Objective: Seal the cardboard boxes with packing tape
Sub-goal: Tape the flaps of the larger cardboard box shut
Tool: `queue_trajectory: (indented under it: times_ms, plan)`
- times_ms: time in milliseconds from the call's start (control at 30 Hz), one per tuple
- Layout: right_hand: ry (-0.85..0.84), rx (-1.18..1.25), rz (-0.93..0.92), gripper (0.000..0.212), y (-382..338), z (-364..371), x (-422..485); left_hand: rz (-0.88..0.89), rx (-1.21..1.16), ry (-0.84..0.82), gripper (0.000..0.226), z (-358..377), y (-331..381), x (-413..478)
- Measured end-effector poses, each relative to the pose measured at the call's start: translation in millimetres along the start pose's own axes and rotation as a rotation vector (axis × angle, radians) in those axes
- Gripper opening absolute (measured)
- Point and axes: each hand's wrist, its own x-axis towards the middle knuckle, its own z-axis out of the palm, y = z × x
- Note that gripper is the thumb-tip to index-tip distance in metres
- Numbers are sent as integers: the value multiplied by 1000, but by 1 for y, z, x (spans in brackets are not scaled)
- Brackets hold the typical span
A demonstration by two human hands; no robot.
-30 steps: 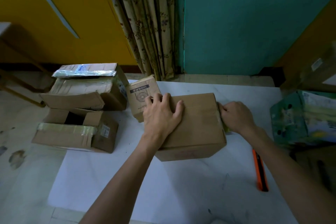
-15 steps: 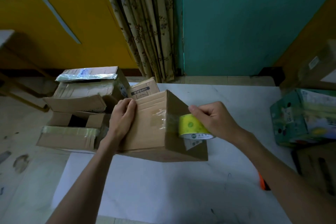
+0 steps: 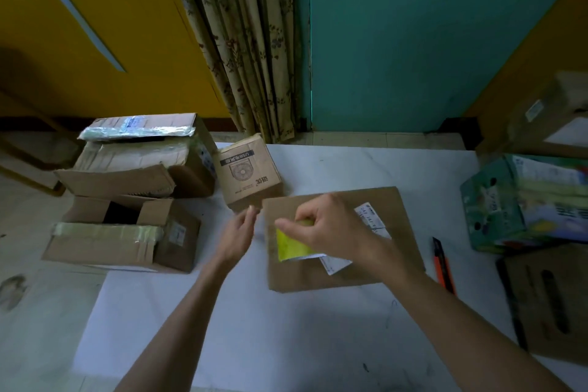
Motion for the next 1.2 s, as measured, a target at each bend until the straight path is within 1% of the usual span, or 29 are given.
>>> queue_trajectory:
  times_ms: [33,67,100,133,233,333,367,467,500,567,600,667,767,867,1000,1067,1133,1200]
  plan:
    - [21,8,14,51,5,8,1,-22,-121,5,60,3,14,-7]
    - [56,43,38,52,9,12,1,-39,-208,25,56,8,24,-10]
    - [94,67,56,53,13,14,3,-47,-274,39,51,15,35,-13]
    - [125,83,64,54,15,15,4,-27,-283,57,48,23,44,-17]
    - [124,115,68,51,18,12,6,7,-212,164,58,48,48,-25]
    - [94,225,121,51,22,9,6,7,-162,202,43,58,39,-27]
    - [74,269,141,52,23,7,4,14,-142,194,45,59,38,-29]
    - [31,384,181,59,28,4,-7,25,-2,223,66,58,36,-26]
    - [32,406,193,60,29,3,-10,12,50,241,63,57,38,-25]
    - [46,385,205,60,30,0,-9,26,155,262,44,56,44,-27]
    - [42,335,197,61,30,-3,-7,33,210,271,37,57,48,-30]
    - [16,160,131,64,28,-12,1,46,271,300,32,56,50,-32]
    - [-23,-135,70,66,31,-38,9,73,315,326,32,55,49,-31]
    - [-27,-409,82,66,38,-70,8,97,319,310,35,55,50,-31]
    - [-51,-548,47,63,40,-78,1,96,320,300,35,56,51,-32]
    - [-79,-663,42,62,40,-86,0,101,321,298,35,56,52,-33]
    - [-88,-799,81,60,46,-111,-1,105,317,302,37,55,51,-32]
    - [-26,-854,144,62,62,-139,-9,111,295,313,40,57,49,-31]
